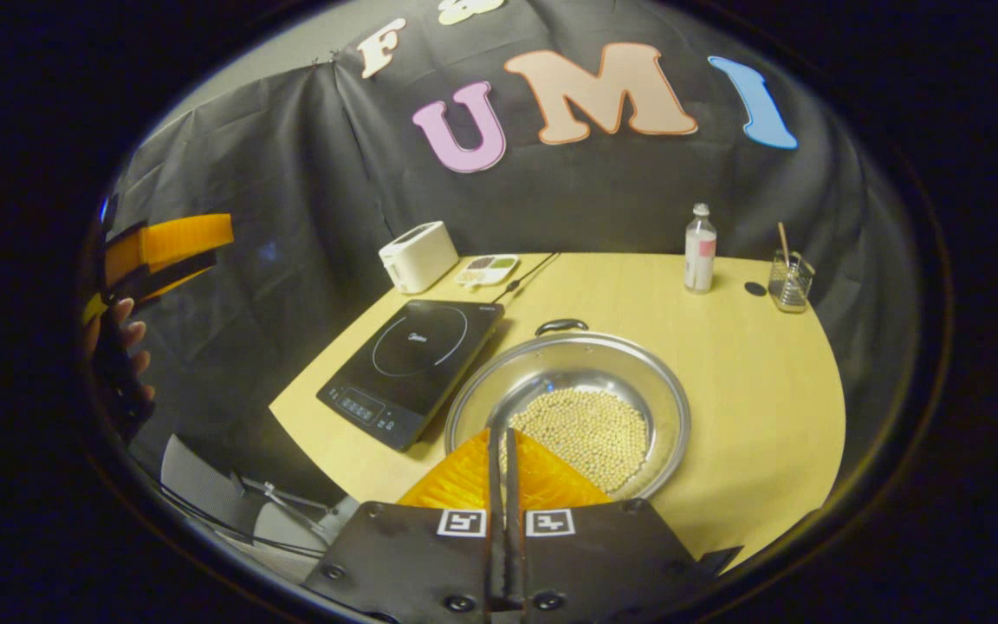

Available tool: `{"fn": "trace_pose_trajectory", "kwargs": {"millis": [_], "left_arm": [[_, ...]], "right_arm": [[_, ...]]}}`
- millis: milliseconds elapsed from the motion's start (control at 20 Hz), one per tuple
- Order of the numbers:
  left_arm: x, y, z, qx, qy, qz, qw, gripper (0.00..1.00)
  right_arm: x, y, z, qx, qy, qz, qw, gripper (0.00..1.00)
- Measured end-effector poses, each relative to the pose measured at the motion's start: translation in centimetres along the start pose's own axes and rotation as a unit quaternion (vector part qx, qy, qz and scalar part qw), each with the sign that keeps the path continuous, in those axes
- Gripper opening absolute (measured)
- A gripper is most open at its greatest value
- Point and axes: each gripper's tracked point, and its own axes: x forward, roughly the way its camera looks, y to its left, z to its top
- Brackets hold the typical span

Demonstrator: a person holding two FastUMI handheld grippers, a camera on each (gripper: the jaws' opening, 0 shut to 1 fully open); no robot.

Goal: First push the handle of the pot to place it horizontally, then grasp the pot with both hands and set it on the induction cooktop.

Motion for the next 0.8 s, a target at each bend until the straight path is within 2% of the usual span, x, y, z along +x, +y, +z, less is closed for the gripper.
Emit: {"fn": "trace_pose_trajectory", "kwargs": {"millis": [50, 100, 250, 450, 550, 600, 650, 700, 750, 800], "left_arm": [[0.2, 0.6, -0.1, 0.001, -0.001, 0.000, 1.000, 0.92], [0.4, 1.2, 0.0, 0.003, -0.001, -0.001, 1.000, 0.92], [1.1, 3.1, -0.6, 0.006, -0.001, -0.004, 1.000, 0.95], [2.3, 5.1, -0.6, -0.012, -0.008, -0.020, 1.000, 0.94], [2.7, 6.1, -1.1, -0.028, -0.005, -0.030, 0.999, 0.92], [3.0, 6.5, -1.4, -0.033, -0.001, -0.035, 0.999, 0.95], [3.2, 7.0, -1.7, -0.037, 0.002, -0.041, 0.998, 0.92], [3.3, 7.4, -2.1, -0.039, 0.003, -0.047, 0.998, 0.95], [3.5, 7.7, -2.4, -0.040, 0.004, -0.053, 0.998, 0.95], [3.7, 7.8, -2.8, -0.040, 0.007, -0.061, 0.997, 0.92]], "right_arm": [[0.4, 0.3, -0.7, 0.000, 0.011, -0.001, 1.000, 0.00], [0.6, 0.6, -1.5, -0.002, 0.024, -0.002, 1.000, 0.03], [1.5, 1.8, -4.7, -0.009, 0.081, -0.003, 0.997, 0.03], [2.6, 3.8, -7.3, 0.027, 0.117, -0.014, 0.993, 0.02], [3.1, 4.0, -9.3, 0.033, 0.147, -0.030, 0.988, 0.00], [3.0, 4.0, -10.3, 0.036, 0.159, -0.039, 0.986, 0.03], [2.9, 4.1, -11.1, 0.038, 0.169, -0.045, 0.984, 0.02], [3.1, 4.2, -11.9, 0.034, 0.178, -0.054, 0.982, 0.00], [3.4, 3.6, -12.9, 0.027, 0.193, -0.074, 0.978, 0.03], [3.2, 2.7, -13.7, 0.026, 0.206, -0.097, 0.973, 0.00]]}}
